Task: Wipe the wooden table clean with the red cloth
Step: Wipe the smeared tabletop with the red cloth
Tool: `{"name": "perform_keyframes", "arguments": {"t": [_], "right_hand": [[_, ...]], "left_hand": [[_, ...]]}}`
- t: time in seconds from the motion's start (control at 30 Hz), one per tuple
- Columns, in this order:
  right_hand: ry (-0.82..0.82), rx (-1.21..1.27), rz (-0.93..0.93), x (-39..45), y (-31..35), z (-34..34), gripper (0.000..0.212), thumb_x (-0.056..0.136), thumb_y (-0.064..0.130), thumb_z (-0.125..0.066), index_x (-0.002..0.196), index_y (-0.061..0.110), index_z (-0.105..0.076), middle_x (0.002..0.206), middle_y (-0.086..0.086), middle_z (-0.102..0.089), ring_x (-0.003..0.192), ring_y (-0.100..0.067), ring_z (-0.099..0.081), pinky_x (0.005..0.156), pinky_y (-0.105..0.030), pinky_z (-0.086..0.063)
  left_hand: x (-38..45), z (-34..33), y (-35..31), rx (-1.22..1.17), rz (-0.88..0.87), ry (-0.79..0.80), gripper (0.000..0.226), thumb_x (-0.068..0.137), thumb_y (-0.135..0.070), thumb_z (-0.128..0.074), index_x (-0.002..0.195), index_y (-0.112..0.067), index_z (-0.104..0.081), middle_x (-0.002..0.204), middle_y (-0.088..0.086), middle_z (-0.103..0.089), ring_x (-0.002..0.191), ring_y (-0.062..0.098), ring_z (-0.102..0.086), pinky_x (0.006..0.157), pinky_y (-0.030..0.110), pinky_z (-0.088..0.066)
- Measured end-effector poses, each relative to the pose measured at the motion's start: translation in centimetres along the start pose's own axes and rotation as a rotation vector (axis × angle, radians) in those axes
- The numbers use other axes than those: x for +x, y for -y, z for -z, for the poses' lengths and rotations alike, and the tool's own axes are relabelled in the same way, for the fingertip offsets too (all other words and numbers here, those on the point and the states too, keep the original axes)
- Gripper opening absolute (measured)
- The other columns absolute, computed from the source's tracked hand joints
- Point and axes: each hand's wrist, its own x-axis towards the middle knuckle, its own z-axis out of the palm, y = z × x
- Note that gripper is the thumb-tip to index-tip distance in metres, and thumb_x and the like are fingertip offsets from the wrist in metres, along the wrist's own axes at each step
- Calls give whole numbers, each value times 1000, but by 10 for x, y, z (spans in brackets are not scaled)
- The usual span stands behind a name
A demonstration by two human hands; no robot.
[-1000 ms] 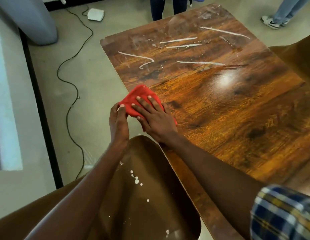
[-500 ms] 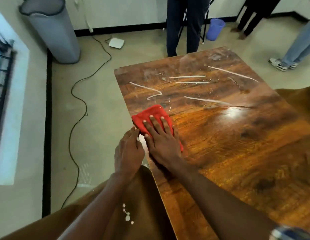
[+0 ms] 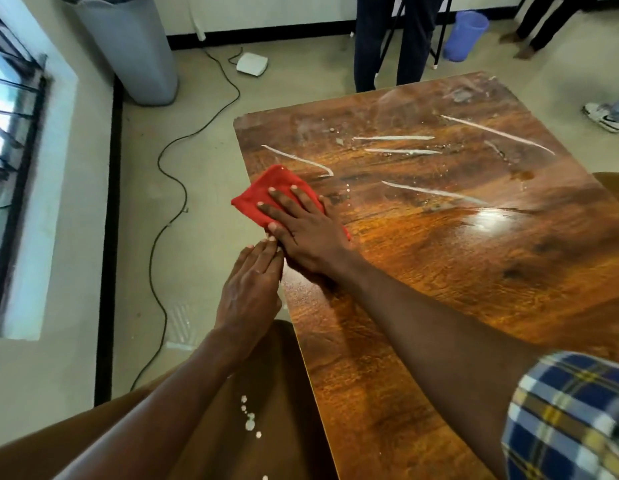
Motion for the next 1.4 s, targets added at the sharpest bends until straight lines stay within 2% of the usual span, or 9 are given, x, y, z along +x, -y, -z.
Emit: {"name": "perform_keyframes", "arguments": {"t": [0.13, 0.3, 0.53, 0.67, 0.93, 1.03, 1.13, 1.23, 1.4], "right_hand": [[-39, -25, -120, -4, -34, 7, 55, 111, 56, -11, 166, 48, -10, 177, 15, -2, 163, -16, 6, 128, -61, -2], [-136, 67, -549, -24, -90, 27, 59, 110, 59, -8, 167, 44, -7, 177, 13, 2, 164, -24, 6, 127, -66, -3], [5, 25, -141, 7, 5, 5, 57, 112, 57, -13, 167, 44, -12, 177, 12, 0, 163, -20, 8, 128, -62, 3], [24, 8, -17, 12, -9, 9, 54, 112, 55, -16, 166, 48, -14, 177, 16, -4, 163, -16, 4, 127, -60, 0], [-147, 10, -568, -22, -110, 37, 57, 111, 57, -11, 167, 45, -9, 177, 13, 0, 164, -24, 4, 126, -67, -2], [-129, -11, -509, -11, -61, 23, 60, 110, 58, -8, 168, 42, -8, 178, 8, 1, 163, -27, 6, 125, -64, 6], [-23, -9, -207, -3, -8, 6, 58, 110, 58, -11, 167, 44, -11, 177, 11, -2, 163, -21, 6, 127, -61, 4], [4, 7, -74, -6, -24, 13, 55, 111, 57, -14, 166, 48, -14, 177, 16, -5, 163, -15, 3, 126, -58, 1], [-119, -38, -415, -38, -140, 48, 57, 111, 57, -9, 166, 46, -11, 177, 14, -4, 164, -20, 1, 128, -62, -6]], "left_hand": [[7, 5, -4, 69, -25, 21, 55, 81, -7, -85, 132, 0, -68, 140, 22, -65, 132, 35, -62, 120, 44, -39], [17, 11, -23, 97, 14, -3, 30, 100, -29, -55, 106, -4, -72, 117, 18, -70, 114, 30, -64, 112, 44, -46], [13, 7, -28, 159, 34, 40, 31, 96, -19, -61, 119, 0, -70, 128, 24, -67, 125, 36, -63, 115, 47, -46], [14, 6, -21, 190, -10, 57, 32, 95, -19, -69, 120, 0, -71, 131, 24, -68, 125, 37, -66, 115, 46, -46], [15, 8, -20, 191, 3, 71, 31, 97, -23, -63, 117, -1, -71, 133, 24, -65, 124, 37, -64, 113, 47, -48], [15, 10, -21, 196, 5, 67, 29, 95, -23, -66, 114, -2, -71, 130, 24, -66, 121, 37, -65, 110, 45, -50], [17, 12, -24, 215, 1, 77, 29, 95, -23, -67, 114, -1, -70, 126, 24, -67, 118, 36, -66, 109, 46, -51], [17, 10, -25, 224, -3, 74, 28, 96, -23, -67, 114, -1, -70, 128, 23, -67, 120, 37, -66, 110, 46, -50], [11, 3, -21, 170, 1, 19, 26, 96, -21, -68, 113, -1, -70, 131, 22, -66, 121, 36, -65, 109, 44, -48]]}}
